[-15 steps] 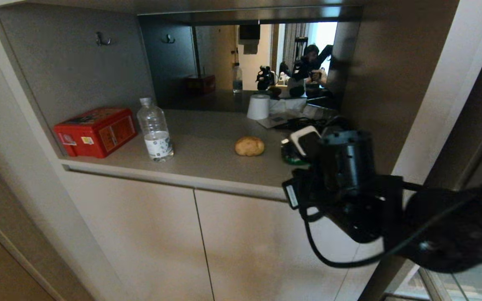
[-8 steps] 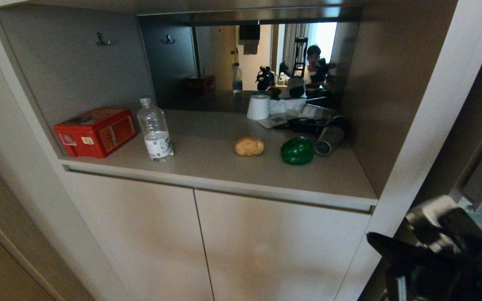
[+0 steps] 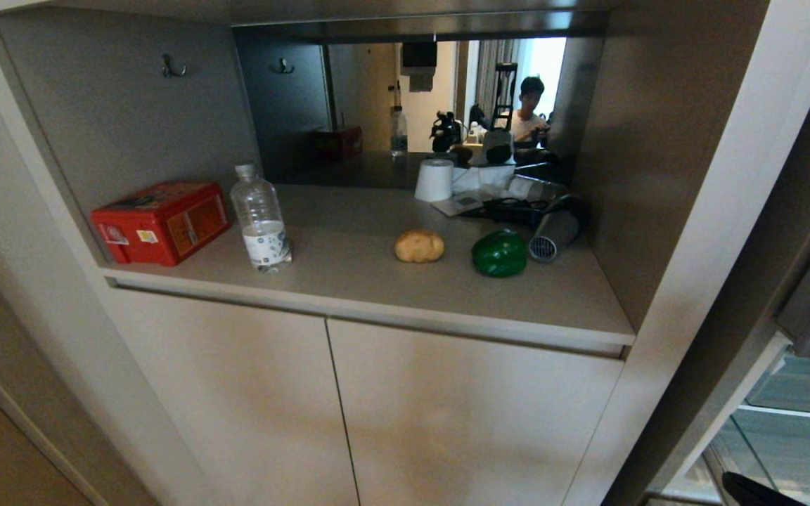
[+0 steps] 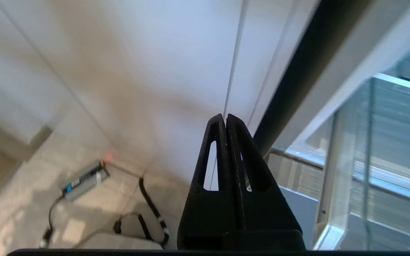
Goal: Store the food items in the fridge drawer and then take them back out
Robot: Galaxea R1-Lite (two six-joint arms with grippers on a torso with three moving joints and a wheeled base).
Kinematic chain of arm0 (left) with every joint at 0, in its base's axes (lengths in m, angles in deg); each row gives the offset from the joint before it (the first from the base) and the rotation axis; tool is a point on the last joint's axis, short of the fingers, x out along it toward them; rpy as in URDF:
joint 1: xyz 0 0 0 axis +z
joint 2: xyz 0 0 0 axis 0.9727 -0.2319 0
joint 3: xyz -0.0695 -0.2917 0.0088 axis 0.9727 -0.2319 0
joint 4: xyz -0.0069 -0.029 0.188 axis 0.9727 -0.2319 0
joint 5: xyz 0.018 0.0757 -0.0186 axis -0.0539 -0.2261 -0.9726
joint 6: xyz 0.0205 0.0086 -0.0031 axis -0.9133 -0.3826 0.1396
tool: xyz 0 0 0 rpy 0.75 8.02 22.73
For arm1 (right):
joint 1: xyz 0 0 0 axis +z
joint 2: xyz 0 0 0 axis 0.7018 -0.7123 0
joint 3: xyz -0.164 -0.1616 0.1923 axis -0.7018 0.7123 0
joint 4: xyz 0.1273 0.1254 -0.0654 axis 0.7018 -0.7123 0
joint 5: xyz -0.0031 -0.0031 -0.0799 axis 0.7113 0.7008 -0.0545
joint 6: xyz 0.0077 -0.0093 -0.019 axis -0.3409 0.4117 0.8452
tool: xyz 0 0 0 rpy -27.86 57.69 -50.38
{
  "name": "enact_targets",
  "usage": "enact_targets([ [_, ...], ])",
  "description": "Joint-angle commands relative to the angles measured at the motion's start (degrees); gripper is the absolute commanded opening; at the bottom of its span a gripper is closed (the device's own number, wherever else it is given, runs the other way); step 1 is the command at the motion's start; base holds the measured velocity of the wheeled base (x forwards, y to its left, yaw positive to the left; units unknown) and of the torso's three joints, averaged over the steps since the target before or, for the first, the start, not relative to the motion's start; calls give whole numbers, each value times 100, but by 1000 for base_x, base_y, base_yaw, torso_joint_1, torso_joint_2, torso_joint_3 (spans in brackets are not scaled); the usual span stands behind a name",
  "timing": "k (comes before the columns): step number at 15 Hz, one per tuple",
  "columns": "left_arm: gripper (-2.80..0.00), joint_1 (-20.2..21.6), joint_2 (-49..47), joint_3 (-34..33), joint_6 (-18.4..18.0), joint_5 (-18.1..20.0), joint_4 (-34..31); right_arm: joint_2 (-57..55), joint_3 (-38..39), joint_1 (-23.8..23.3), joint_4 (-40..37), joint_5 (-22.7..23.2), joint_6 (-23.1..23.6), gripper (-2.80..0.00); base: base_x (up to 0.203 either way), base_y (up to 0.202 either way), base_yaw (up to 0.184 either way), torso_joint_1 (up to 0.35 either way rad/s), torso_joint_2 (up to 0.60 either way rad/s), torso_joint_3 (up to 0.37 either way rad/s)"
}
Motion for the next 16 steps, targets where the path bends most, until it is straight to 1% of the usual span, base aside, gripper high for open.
enact_targets([
  [1,-280,1,-6,-62,-1,-1,2,302,31,-115,1,-24,0,-280,0,0,0,0,0,0],
  [4,-280,1,-6,-62,-1,-1,2,361,32,-125,-14,-46,11,-280,0,0,0,0,0,0],
  [12,-280,1,-6,-62,-1,-1,2,827,32,-125,-478,-19,3,-280,0,0,0,0,0,0],
  [14,-280,1,-6,-62,-1,-1,2,836,32,-134,-528,-19,-6,-280,-3,5,-87,-5,1,1],
  [16,-280,1,-6,-62,-1,-1,2,839,32,-155,-527,-19,3,-280,-4,7,-167,2,3,-1],
])
